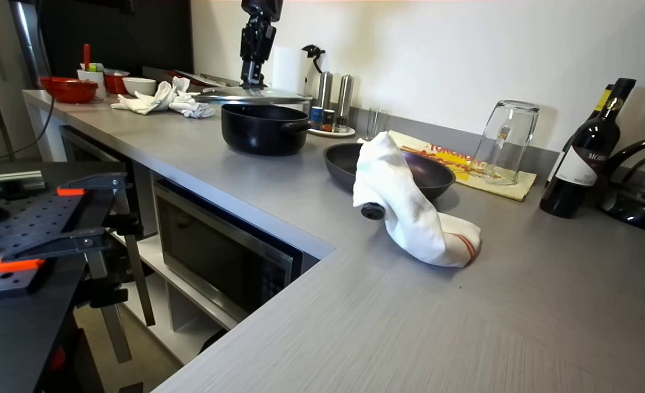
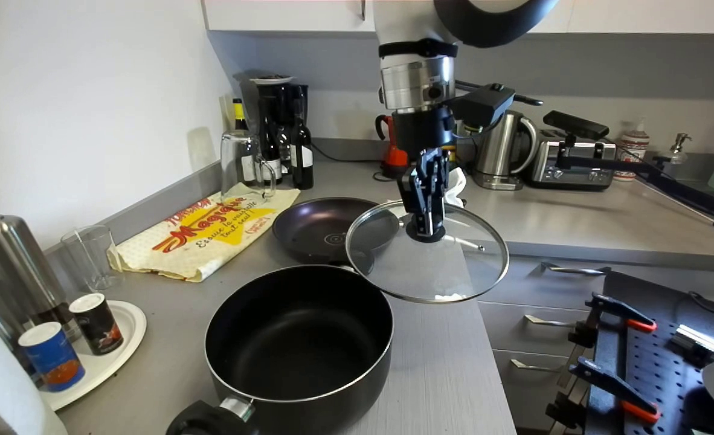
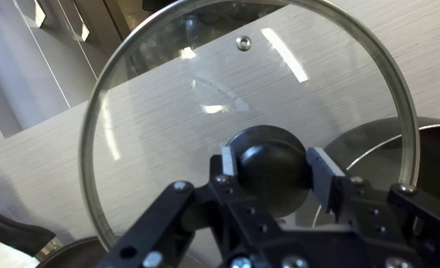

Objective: Put the glass lid on the black pot.

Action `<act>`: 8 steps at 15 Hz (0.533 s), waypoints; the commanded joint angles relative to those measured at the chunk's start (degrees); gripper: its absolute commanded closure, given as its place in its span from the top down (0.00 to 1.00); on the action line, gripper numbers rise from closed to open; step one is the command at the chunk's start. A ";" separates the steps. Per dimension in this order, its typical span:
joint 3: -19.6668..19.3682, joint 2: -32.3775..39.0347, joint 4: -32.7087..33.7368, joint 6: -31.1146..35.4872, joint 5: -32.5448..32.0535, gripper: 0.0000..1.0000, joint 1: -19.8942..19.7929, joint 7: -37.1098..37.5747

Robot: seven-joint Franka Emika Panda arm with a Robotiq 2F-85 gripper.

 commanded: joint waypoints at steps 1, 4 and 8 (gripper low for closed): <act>0.53 4.51 6.58 -3.36 -1.66 0.25 1.76 2.25; 0.91 7.59 9.89 -3.78 -2.46 0.25 3.32 2.75; 1.09 11.89 14.61 -4.47 -3.41 0.25 5.61 2.85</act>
